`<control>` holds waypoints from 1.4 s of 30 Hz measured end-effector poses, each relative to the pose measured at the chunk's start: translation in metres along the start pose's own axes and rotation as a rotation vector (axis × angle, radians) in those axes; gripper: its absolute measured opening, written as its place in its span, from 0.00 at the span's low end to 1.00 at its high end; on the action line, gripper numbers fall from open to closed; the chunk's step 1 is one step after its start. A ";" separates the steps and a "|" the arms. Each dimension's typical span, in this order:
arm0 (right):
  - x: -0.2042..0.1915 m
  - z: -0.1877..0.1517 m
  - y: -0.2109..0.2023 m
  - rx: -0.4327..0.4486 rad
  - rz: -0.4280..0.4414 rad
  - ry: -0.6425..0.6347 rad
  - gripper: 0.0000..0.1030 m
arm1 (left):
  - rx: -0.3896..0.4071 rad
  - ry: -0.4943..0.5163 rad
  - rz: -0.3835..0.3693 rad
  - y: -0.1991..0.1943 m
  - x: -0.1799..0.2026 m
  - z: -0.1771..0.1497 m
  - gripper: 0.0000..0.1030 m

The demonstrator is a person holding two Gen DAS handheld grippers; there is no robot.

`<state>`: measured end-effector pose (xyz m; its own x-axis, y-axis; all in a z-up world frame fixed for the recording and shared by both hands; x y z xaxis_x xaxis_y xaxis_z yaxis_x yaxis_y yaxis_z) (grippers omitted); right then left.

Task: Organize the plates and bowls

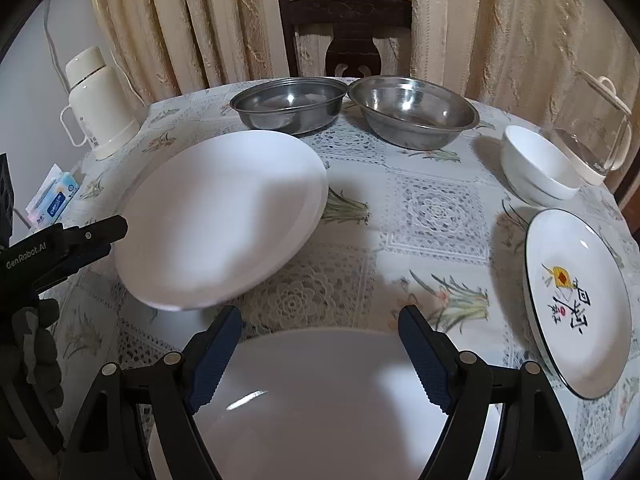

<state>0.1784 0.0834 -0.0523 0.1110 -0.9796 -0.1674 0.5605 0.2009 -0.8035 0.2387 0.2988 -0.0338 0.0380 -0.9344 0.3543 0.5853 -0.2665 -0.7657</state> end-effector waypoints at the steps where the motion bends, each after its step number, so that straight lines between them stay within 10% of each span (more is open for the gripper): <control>1: 0.000 0.002 0.002 -0.001 0.000 -0.001 0.81 | -0.006 -0.003 -0.003 0.002 0.000 0.001 0.64; 22: 0.010 0.031 0.033 -0.043 0.196 0.122 0.81 | -0.075 -0.013 -0.059 0.038 0.003 0.024 0.64; 42: 0.001 0.050 0.062 -0.102 0.327 0.146 0.50 | -0.095 -0.081 -0.259 0.041 -0.005 0.035 0.73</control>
<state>0.2538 0.0949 -0.0736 0.1478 -0.8542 -0.4985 0.4293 0.5095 -0.7458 0.2908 0.3008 -0.0485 -0.0361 -0.8112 0.5837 0.5053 -0.5187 -0.6897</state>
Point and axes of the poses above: each gripper's, at about its wrist camera, not at the fingertips, and y roughly the way its jaws point, x to its right, z to its top, the point moved 7 cm from there along y, roughly the way its jaws point, and after that the axes turned 8 degrees about z, right-handed, at the moved point
